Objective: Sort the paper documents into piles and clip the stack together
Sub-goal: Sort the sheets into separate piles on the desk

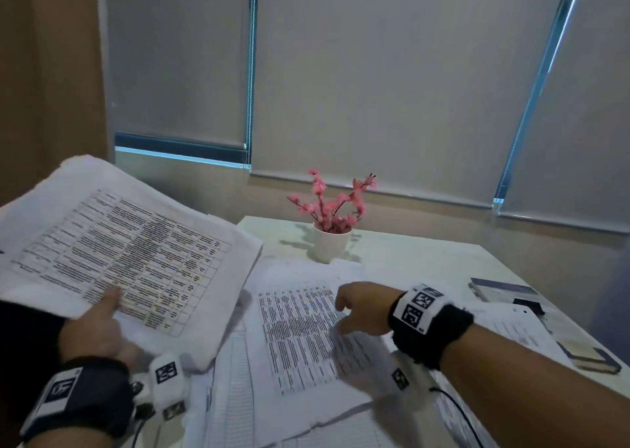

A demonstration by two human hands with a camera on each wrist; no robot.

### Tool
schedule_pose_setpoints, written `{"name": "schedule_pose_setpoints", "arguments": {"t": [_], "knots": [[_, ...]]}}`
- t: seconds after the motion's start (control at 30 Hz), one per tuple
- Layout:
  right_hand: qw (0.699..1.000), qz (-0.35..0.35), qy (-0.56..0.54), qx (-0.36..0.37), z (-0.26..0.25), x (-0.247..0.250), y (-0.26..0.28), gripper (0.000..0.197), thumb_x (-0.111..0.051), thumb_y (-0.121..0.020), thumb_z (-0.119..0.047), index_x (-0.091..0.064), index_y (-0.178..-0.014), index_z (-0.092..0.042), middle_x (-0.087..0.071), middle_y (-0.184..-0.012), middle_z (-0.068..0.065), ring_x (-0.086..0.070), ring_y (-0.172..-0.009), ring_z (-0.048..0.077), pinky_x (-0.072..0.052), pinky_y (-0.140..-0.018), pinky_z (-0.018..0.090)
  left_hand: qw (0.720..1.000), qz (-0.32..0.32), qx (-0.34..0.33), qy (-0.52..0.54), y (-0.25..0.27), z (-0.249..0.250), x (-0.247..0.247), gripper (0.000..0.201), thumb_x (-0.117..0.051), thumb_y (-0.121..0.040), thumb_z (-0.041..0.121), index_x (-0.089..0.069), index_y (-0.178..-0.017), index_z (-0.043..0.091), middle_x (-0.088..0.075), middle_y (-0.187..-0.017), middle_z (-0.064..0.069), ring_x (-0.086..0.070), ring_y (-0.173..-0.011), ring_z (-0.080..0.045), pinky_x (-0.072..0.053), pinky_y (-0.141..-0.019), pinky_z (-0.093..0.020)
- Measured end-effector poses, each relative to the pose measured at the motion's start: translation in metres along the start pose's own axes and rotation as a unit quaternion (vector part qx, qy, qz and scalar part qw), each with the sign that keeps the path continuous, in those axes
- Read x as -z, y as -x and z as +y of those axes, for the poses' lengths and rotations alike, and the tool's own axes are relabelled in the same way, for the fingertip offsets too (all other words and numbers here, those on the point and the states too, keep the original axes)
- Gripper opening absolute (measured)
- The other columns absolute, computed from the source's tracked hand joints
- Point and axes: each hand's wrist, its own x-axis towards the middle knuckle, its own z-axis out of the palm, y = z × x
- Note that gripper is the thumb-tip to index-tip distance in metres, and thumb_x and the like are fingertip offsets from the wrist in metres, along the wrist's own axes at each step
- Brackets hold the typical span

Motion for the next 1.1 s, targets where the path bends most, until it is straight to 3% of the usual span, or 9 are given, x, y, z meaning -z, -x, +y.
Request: {"name": "schedule_pose_setpoints", "arguments": {"t": [0.07,0.2,0.43,0.5,0.63,0.77,0.83,1.0,1.1], "knots": [[1.000,0.010,0.010,0.011,-0.018,0.007,-0.026,0.055,-0.067,-0.089,-0.042,-0.051,-0.133,-0.014,-0.052,-0.137,0.006,-0.051,-0.122,0.026,-0.043,-0.099,0.035,0.999,0.002,-0.021,0.023,0.013,0.011,-0.006,0.077,-0.080,-0.068,0.052,-0.061,-0.133,0.013,-0.065,-0.126,-0.006,-0.065,-0.114,-0.028,-0.049,-0.103,-0.051],[0.999,0.021,0.000,0.025,-0.050,0.011,-0.084,0.061,-0.064,-0.091,-0.041,-0.042,-0.140,-0.014,-0.047,-0.143,0.008,-0.050,-0.125,0.028,-0.041,-0.097,0.034,0.999,0.036,0.013,-0.002,-0.019,0.000,0.012,0.103,-0.087,-0.029,0.074,-0.068,-0.104,0.006,-0.074,-0.108,-0.014,-0.072,-0.097,-0.039,-0.049,-0.093,-0.066],[0.998,0.028,-0.044,0.016,-0.071,-0.010,-0.155,0.074,-0.051,-0.088,-0.030,-0.017,-0.153,-0.025,-0.047,-0.146,0.011,-0.055,-0.123,0.032,-0.049,-0.098,0.044,0.998,-0.022,-0.011,0.066,-0.012,0.005,0.010,0.075,-0.073,-0.075,0.052,-0.057,-0.138,0.016,-0.059,-0.141,-0.014,-0.061,-0.121,-0.032,-0.044,-0.106,-0.057],[1.000,-0.006,-0.003,0.018,-0.071,-0.010,-0.165,0.080,-0.063,-0.084,-0.035,-0.022,-0.151,-0.022,-0.053,-0.138,0.013,-0.060,-0.115,0.034,-0.052,-0.087,0.042,0.998,-0.026,-0.006,0.061,-0.013,0.002,0.008,0.074,-0.073,-0.071,0.054,-0.060,-0.132,0.013,-0.061,-0.137,-0.014,-0.063,-0.117,-0.031,-0.046,-0.105,-0.054],[0.986,0.053,0.154,0.023,-0.071,-0.006,-0.167,0.074,-0.076,-0.074,-0.050,-0.046,-0.132,-0.015,-0.053,-0.125,0.011,-0.056,-0.110,0.035,-0.049,-0.089,0.045,0.999,0.027,0.022,0.023,-0.019,0.002,0.010,0.066,-0.080,-0.060,0.060,-0.065,-0.099,0.007,-0.068,-0.114,-0.024,-0.067,-0.102,-0.046,-0.045,-0.093,-0.073],[0.986,0.091,0.132,0.048,-0.063,0.014,-0.148,0.017,-0.065,-0.086,-0.024,-0.058,-0.092,-0.010,-0.058,-0.094,0.008,-0.056,-0.087,0.030,-0.044,-0.064,0.027,0.999,0.044,-0.026,0.017,-0.010,0.001,0.004,0.061,-0.082,-0.055,0.058,-0.069,-0.089,0.008,-0.072,-0.102,-0.012,-0.070,-0.098,-0.037,-0.052,-0.093,-0.065],[0.990,0.095,0.095,0.047,-0.051,0.023,-0.133,0.014,-0.056,-0.087,-0.009,-0.048,-0.076,-0.014,-0.050,-0.079,0.003,-0.050,-0.082,0.026,-0.032,-0.054,0.023,0.997,0.053,-0.046,0.016,0.000,0.002,0.000,0.051,-0.082,-0.068,0.049,-0.069,-0.088,0.005,-0.070,-0.090,-0.007,-0.070,-0.093,-0.036,-0.054,-0.092,-0.061],[0.988,0.150,0.024,0.012,-0.011,0.050,-0.078,0.044,-0.050,-0.085,-0.001,-0.059,-0.127,-0.013,-0.063,-0.119,0.012,-0.059,-0.111,0.030,-0.044,-0.087,0.030,0.997,0.046,-0.056,0.028,0.023,0.015,-0.011,0.046,-0.077,-0.085,0.038,-0.069,-0.107,-0.002,-0.064,-0.094,-0.007,-0.063,-0.088,-0.026,-0.053,-0.087,-0.042],[0.986,0.161,0.031,-0.021,0.018,0.059,-0.042,0.015,-0.055,-0.085,-0.013,-0.069,-0.088,-0.019,-0.070,-0.092,0.003,-0.064,-0.089,0.028,-0.044,-0.077,0.028,0.997,0.046,-0.054,0.031,0.034,0.021,-0.017,0.041,-0.076,-0.087,0.032,-0.069,-0.113,0.002,-0.066,-0.102,-0.007,-0.063,-0.090,-0.026,-0.053,-0.085,-0.042]]}}
